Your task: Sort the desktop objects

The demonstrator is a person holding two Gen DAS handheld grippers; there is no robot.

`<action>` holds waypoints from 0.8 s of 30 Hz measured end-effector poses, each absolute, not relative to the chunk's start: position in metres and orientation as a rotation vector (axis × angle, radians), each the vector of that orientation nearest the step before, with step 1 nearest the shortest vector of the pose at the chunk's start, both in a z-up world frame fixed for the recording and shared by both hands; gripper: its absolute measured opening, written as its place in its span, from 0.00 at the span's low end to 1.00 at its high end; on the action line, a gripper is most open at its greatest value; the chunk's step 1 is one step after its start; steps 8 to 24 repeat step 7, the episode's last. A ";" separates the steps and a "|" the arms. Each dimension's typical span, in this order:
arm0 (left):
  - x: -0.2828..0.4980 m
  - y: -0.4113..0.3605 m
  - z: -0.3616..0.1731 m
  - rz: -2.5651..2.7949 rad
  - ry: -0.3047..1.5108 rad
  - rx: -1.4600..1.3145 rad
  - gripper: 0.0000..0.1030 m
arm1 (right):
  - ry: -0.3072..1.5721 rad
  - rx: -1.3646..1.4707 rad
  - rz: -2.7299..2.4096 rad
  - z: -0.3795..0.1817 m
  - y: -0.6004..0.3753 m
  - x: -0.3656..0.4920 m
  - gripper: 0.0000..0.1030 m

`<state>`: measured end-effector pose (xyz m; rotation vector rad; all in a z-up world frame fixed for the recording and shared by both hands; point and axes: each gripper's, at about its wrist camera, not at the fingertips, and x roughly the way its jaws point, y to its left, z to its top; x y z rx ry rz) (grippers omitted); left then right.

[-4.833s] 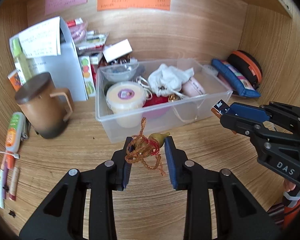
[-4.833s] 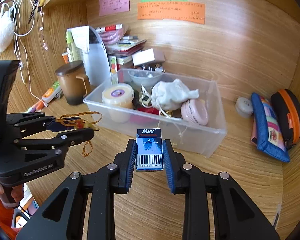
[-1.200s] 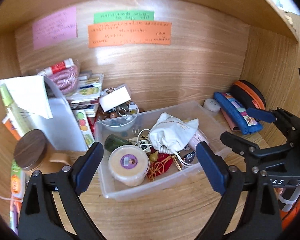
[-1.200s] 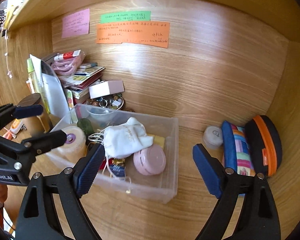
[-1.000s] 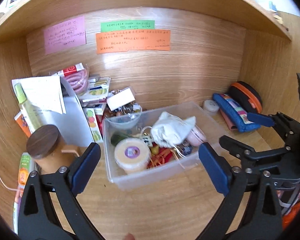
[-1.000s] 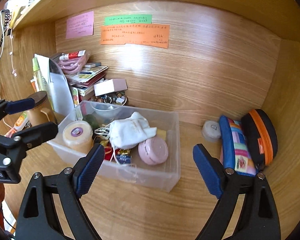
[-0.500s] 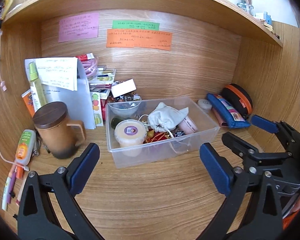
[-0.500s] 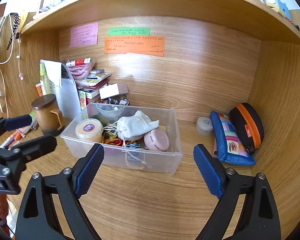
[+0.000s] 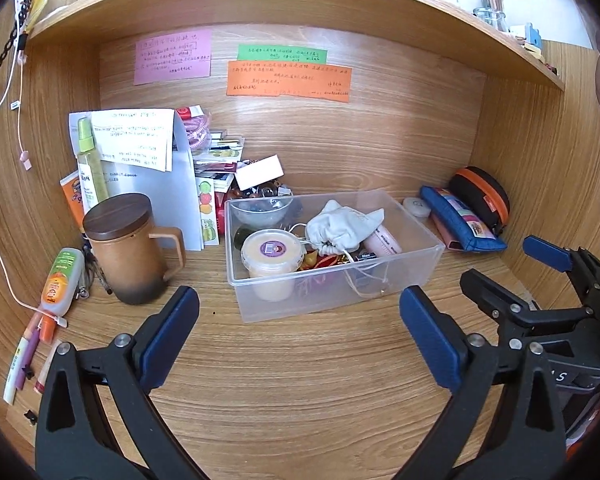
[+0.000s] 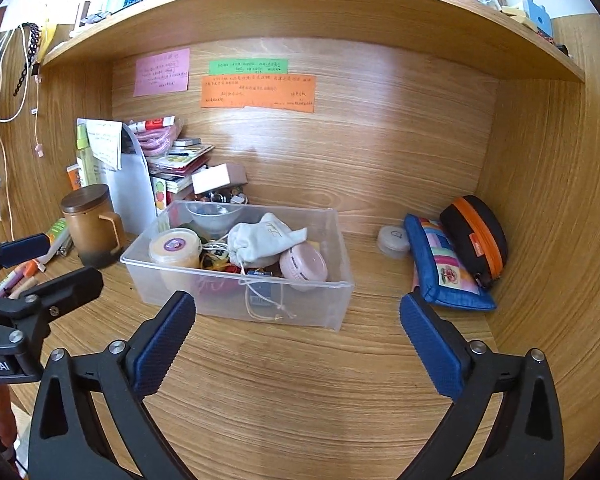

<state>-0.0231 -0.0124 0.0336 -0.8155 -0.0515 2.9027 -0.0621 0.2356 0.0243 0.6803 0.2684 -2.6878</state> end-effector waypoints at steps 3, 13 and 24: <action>-0.023 -0.012 0.033 2.916 -0.039 -0.808 0.99 | 0.256 0.695 -2.685 0.021 0.237 -0.063 0.99; -0.023 -0.011 0.032 2.938 -0.018 -0.806 0.99 | 0.253 0.712 -2.680 0.017 0.238 -0.065 0.99; -0.023 -0.011 0.032 2.938 -0.018 -0.806 0.99 | 0.253 0.712 -2.680 0.017 0.238 -0.065 0.99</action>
